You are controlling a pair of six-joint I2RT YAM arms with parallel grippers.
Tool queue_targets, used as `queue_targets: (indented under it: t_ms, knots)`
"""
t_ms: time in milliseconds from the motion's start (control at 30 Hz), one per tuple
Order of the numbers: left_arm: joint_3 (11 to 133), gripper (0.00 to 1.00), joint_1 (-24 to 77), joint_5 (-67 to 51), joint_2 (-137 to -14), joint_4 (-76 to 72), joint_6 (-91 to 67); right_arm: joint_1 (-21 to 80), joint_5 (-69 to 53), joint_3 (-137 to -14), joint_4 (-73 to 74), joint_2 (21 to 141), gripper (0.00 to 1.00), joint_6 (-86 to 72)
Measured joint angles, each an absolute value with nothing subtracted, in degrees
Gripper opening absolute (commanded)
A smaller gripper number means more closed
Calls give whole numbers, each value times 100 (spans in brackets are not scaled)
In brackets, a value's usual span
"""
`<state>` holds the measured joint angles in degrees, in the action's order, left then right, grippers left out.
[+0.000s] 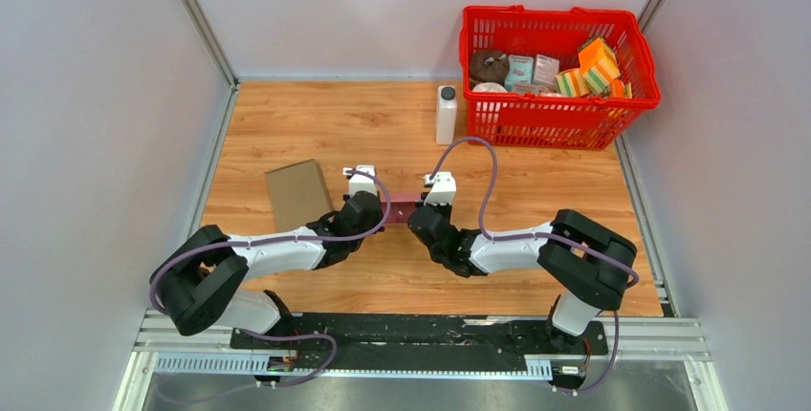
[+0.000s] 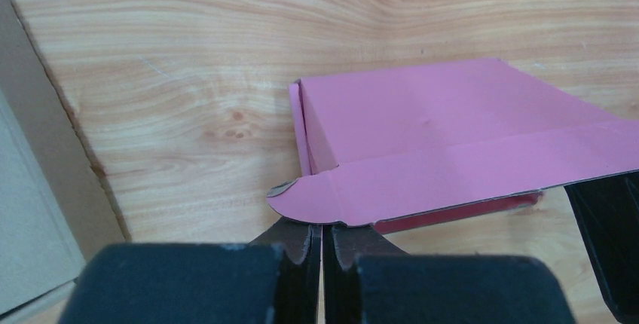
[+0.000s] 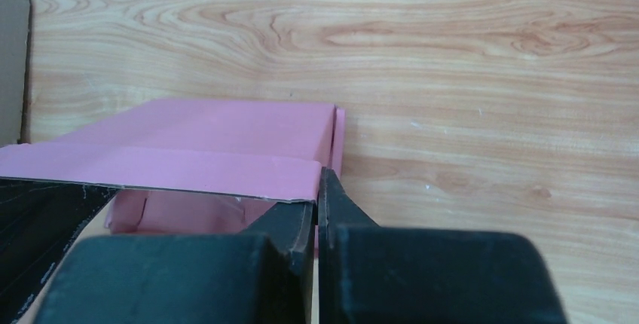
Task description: Fold the paper box
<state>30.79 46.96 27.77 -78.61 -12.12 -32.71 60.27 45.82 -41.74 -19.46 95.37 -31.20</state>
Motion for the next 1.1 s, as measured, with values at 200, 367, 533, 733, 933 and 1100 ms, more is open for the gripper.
queue_targets:
  t_ms: [200,367,533,733,933,1100]
  knots:
    - [2862,0,4777,2779,-7861,-1310,-3328,6165,4595,-3824,-2222,9535,15,-3192]
    - [2727,0,4792,2884,-7861,-1260,-3317,6222,4519,-3627,-1883,9258,48,-3242]
    - [2705,0,4803,2899,-7848,-1177,-3275,6243,4248,-3603,-722,8276,75,-3420]
    - [2683,5,4827,2851,-7708,-1074,-3253,5717,2746,-3485,587,6622,92,-3524]
    - [2322,50,4829,2370,-6584,-639,-3256,4038,451,-4397,1328,6838,94,-3802]
    - [2469,50,4108,998,-5135,239,-3496,3806,-799,-5345,1347,7797,85,-3787]
